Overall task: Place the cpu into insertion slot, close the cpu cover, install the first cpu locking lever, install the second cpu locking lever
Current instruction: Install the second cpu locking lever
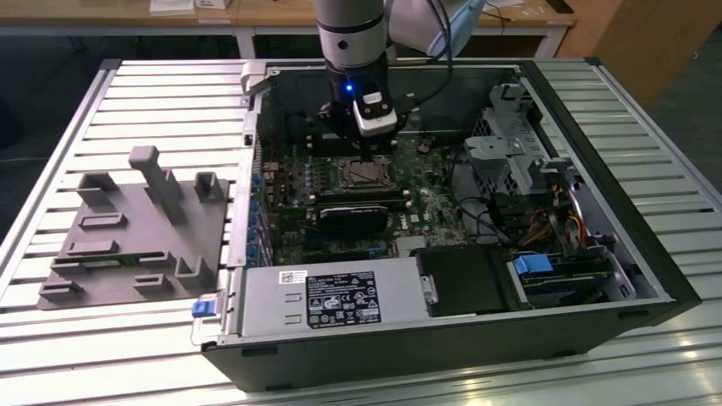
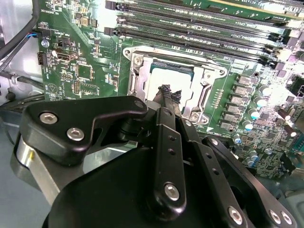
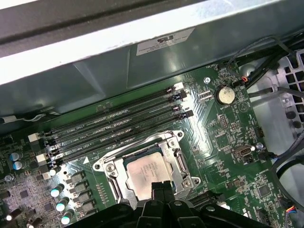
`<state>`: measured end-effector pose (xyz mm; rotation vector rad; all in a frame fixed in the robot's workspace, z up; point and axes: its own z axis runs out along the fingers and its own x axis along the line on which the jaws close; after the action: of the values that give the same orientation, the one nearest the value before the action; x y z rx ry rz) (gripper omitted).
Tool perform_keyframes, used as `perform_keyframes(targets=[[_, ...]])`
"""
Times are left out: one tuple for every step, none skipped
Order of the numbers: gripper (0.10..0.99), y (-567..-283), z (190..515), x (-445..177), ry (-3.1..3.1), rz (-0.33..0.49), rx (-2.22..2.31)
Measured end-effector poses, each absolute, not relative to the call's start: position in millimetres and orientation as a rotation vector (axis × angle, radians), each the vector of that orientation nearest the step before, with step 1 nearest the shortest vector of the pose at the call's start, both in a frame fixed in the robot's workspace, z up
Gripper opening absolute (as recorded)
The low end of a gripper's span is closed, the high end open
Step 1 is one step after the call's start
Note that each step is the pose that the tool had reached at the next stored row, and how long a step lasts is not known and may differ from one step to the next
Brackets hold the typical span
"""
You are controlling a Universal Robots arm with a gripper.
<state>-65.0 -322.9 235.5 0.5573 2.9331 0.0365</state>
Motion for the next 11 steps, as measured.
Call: perform_keyframes(targets=[[0.102, -322.9, 235.6, -65.1, 2.933, 0.036, 0.557], [0.102, -323.1, 235.6, -65.0, 2.933, 0.036, 0.557], [0.102, -323.6, 235.6, -65.0, 2.933, 0.036, 0.557], [0.102, -324.1, 235.6, -65.0, 2.933, 0.036, 0.557], [0.102, -324.8, 235.6, -65.0, 2.933, 0.036, 0.557], [0.102, -325.9, 235.6, -65.0, 2.933, 0.036, 0.557], [0.102, -327.3, 235.6, -65.0, 2.933, 0.036, 0.557], [0.102, -328.9, 235.5, -65.0, 2.933, 0.037, 0.557], [0.102, -330.5, 235.5, -65.0, 2.933, 0.037, 0.557], [0.102, -332.1, 235.6, -65.0, 2.933, 0.036, 0.557], [0.102, -333.8, 235.6, -65.0, 2.933, 0.036, 0.557]])
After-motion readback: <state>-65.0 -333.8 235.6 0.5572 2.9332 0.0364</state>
